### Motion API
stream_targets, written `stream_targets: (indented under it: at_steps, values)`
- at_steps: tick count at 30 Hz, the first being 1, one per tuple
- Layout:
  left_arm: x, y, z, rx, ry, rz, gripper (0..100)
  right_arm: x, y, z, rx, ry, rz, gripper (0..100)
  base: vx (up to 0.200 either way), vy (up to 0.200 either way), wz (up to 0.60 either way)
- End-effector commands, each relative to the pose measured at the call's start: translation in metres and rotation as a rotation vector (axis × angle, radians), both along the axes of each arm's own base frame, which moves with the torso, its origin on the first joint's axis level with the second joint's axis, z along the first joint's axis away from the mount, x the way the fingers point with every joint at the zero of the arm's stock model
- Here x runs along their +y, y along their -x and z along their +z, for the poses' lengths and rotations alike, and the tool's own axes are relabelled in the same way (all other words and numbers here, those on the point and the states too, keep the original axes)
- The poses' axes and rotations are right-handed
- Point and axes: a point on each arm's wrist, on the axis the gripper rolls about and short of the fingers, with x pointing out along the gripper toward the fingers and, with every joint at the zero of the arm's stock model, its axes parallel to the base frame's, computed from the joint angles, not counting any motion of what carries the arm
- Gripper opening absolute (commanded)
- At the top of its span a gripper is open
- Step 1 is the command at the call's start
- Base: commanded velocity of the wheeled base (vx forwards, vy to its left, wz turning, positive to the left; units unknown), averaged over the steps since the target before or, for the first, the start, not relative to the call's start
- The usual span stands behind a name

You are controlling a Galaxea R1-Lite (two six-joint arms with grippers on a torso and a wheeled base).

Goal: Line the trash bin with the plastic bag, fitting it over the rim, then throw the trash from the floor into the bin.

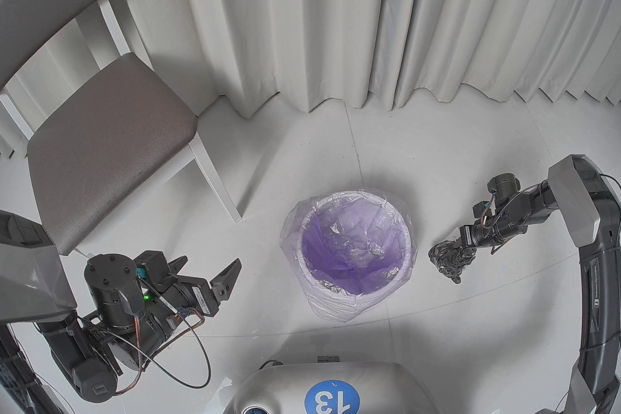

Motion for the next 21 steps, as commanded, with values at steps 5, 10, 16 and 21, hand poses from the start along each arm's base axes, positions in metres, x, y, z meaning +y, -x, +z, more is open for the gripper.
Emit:
stream_targets:
  at_steps: [5,10,16,21]
  values:
    - [0.000,0.003,0.015,-0.068,0.042,0.009,100,-0.003,0.012,0.042,-0.099,0.006,-0.003,0,0.000,0.000,0.00]
    - [-0.003,0.006,0.017,-0.075,0.036,0.031,100,-0.012,0.014,0.061,-0.148,0.012,-0.025,0,0.000,0.000,0.00]
    - [-0.003,0.011,0.030,-0.150,0.006,0.035,100,-0.021,0.027,0.095,-0.234,-0.003,-0.032,0,0.000,0.000,0.00]
    - [-0.005,0.016,0.035,-0.168,0.003,0.026,100,-0.018,0.046,0.124,-0.350,0.000,-0.019,0,0.000,0.000,0.00]
